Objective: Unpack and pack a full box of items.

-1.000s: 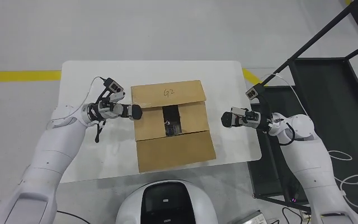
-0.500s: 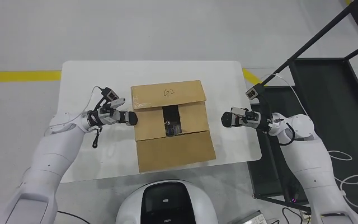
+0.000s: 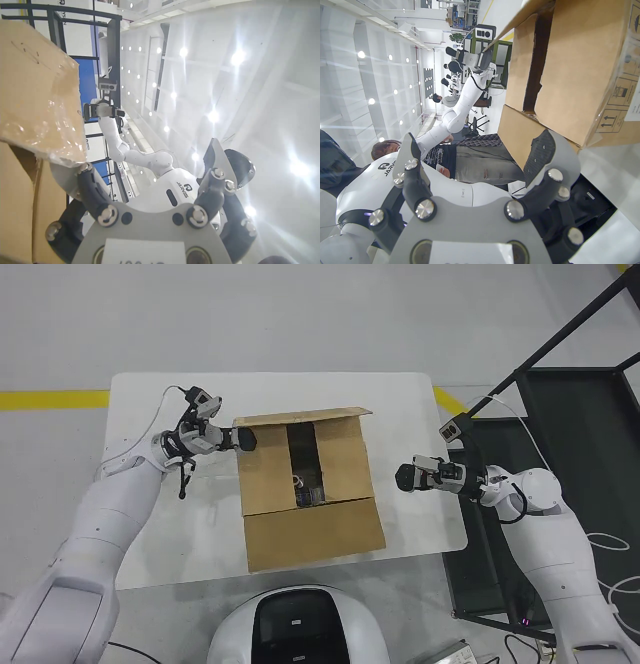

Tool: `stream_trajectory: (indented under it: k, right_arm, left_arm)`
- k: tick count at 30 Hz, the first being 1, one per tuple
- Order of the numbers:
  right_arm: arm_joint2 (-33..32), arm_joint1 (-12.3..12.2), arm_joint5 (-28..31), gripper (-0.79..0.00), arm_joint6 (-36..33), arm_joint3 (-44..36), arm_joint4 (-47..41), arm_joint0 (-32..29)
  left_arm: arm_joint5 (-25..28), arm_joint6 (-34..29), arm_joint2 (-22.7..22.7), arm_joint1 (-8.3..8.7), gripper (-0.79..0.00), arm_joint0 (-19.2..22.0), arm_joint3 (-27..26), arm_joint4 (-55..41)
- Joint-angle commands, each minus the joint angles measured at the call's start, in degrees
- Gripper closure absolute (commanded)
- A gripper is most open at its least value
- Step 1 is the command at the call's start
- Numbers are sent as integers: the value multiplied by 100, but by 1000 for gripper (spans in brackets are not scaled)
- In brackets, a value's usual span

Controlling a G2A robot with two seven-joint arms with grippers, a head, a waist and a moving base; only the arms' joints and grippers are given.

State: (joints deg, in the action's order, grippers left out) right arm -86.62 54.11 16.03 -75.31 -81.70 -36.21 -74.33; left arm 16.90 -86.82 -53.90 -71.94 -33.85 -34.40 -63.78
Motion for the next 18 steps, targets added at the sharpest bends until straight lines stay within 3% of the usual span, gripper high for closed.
stream_trajectory:
  k: [1, 13, 18]
  right_arm:
    - [0, 0, 0, -785, 0, 0, 0, 0]
    - [0, 0, 0, -785, 0, 0, 0, 0]
    - [0, 0, 0, -785, 0, 0, 0, 0]
  left_arm:
    - [58, 132, 20, -128, -785, 221, 268, -204]
    - [935, 940, 300, -636, -785, 1235, 1626, 292]
    - [935, 940, 300, -636, -785, 1235, 1626, 292]
